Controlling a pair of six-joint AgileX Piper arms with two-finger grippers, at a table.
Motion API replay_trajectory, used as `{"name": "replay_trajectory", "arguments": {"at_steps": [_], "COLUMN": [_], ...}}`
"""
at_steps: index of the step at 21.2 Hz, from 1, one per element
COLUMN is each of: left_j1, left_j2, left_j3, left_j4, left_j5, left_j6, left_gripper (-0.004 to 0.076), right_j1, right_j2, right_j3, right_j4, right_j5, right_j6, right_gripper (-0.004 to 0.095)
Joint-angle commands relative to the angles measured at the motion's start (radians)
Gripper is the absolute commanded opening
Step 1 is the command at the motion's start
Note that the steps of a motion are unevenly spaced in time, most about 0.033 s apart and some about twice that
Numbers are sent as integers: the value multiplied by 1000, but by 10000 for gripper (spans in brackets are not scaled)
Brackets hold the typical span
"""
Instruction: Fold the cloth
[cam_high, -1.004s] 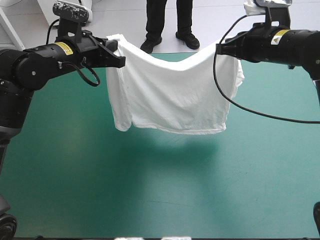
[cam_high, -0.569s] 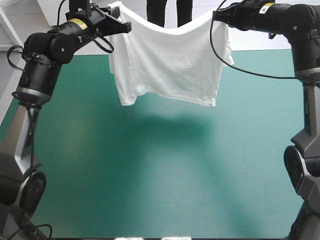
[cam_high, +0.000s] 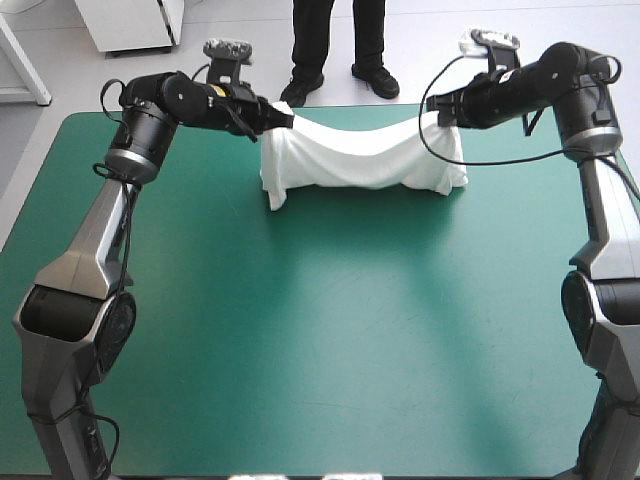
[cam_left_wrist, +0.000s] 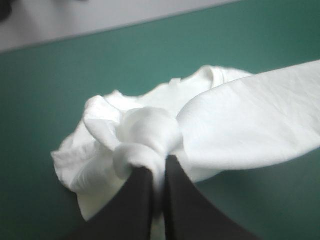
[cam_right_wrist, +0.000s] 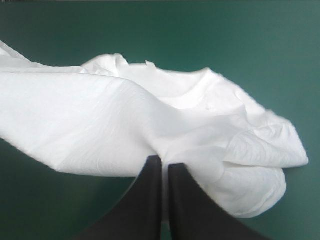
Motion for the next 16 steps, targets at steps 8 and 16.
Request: {"name": "replay_trajectory", "arguments": {"at_steps": [8,16], "left_j1": [-6,-6], "left_j2": [-244,-389], "left_j3": [376,757], "left_j4": [-49,-49], "left_j5": [51,52], "left_j6": [3,25], "left_gripper": [-10,-10], "right_j1": [63,153], "right_j2": [-223,-308], "right_j3": [375,646], "right_j4": [-19,-163], "right_j5": [-18,42], "right_j6": [-36,13], "right_gripper": [-15,-15]}}
